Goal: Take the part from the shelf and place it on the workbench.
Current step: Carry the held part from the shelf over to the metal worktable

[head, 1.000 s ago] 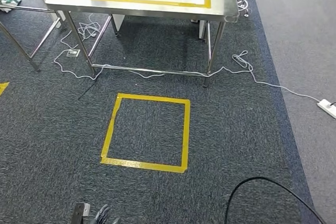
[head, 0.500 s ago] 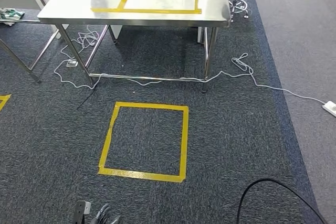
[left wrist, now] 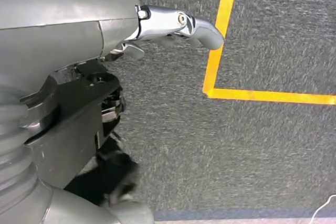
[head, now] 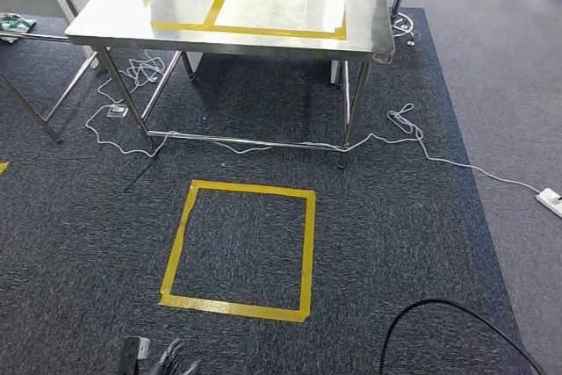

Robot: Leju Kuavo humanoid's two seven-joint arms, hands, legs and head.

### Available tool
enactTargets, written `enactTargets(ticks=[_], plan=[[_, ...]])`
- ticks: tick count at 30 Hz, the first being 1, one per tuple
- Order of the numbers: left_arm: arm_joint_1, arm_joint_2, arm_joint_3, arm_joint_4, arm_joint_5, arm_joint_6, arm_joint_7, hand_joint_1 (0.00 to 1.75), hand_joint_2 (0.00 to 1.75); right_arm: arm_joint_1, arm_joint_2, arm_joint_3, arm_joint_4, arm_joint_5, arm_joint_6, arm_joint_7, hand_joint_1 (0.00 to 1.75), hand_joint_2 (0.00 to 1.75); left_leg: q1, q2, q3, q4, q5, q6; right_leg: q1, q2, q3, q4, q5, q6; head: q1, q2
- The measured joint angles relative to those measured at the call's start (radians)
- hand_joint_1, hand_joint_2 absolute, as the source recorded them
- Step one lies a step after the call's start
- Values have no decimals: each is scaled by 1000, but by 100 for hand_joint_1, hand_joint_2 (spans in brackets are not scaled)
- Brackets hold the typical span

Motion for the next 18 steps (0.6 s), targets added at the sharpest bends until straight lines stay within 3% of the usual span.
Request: enactTargets(ticks=[1, 2, 4, 6, 7, 8, 10, 11, 12, 13, 14, 16, 17, 18], plan=[[2, 0, 0, 0, 0, 0, 0, 0, 175, 0, 0, 0, 0, 0, 0, 0, 175, 175, 2, 0, 14, 0, -11, -3, -2, 0, -15, -2, 3, 4, 0, 0], [2, 0, 0, 0, 0, 0, 0, 0, 175, 0, 0, 0, 0, 0, 0, 0, 175, 175, 6, -1, 31, 0, -23, -7, -4, -1, -13, -39, 23, 8, 0, 0], [3, 0, 0, 0, 0, 0, 0, 0, 175, 1, 0, 0, 0, 0, 0, 0, 175, 175, 13, -3, 69, 2, -53, -19, -10, -9, 14, -163, 114, 17, 3, 0], [4, 1, 0, 0, 0, 0, 0, 0, 175, 1, 0, -1, 0, 0, 0, 0, 175, 175, 14, -3, 98, -6, -80, -34, -10, -15, 37, -237, 180, 5, 7, 0], [3, 1, 0, 0, 0, 0, 0, 0, 175, 1, 0, -1, 0, 0, 0, 0, 175, 175, 13, -2, 110, -10, -83, -42, -8, -16, 42, -245, 189, -8, 9, 0], [1, 1, 0, 0, 0, 0, 0, 0, 175, 1, 0, -1, 0, 0, 0, 0, 175, 175, 12, -2, 110, -5, -75, -49, -7, -11, 51, -245, 179, -23, 8, 0], [-6, 1, 0, 0, 0, -1, 0, 0, 175, 1, 0, -1, 0, 1, 0, 0, 175, 175, 12, 0, 62, 81, -24, -60, -10, -8, 70, -256, 169, -40, 4, 0], [-8, 1, 0, 0, 0, 0, 0, 0, 175, 1, 0, -1, 0, 1, 0, 0, 175, 175, 12, 0, 14, 151, -1, -63, -11, -7, 84, -263, 164, -46, 1, 0], [-8, 1, 0, 0, 0, 2, 0, 0, 175, 1, 0, 0, 0, 1, 0, 0, 175, 175, 11, 1, -39, 219, 2, -64, -11, -8, 100, -272, 158, -50, -1, 0], [-6, 1, 0, 0, 0, 6, 2, 0, 175, 1, 0, 0, 0, 1, 0, 0, 175, 175, 9, 2, -86, 267, -24, -64, -11, -8, 118, -280, 151, -52, -2, 0], [-4, 1, 0, 0, 1, 13, 5, 0, 175, 1, 0, 0, 0, 1, 0, 0, 175, 175, 8, 2, -125, 293, -74, -62, -10, -6, 138, -290, 143, -54, -3, 0], [-2, 1, 1, 0, 2, 27, 9, 0, 175, 0, 0, 0, 0, 1, 0, 0, 175, 175, 3, 2, -177, 290, -164, -54, -6, -1, 183, -307, 121, -56, -6, 0], [-2, 1, 1, 0, 3, 32, 10, 0, 175, 0, 0, 0, 0, 1, 0, 0, 175, 175, 0, 2, -190, 263, -169, -47, -4, 1, 206, -314, 108, -56, -8, 0], [-2, 1, 1, 0, 3, 35, 10, 0, 175, 0, 0, 0, 0, 1, 0, 0, 175, 175, -5, 2, -194, 219, -133, -38, -1, 2, 229, -319, 95, -56, -10, 0]])
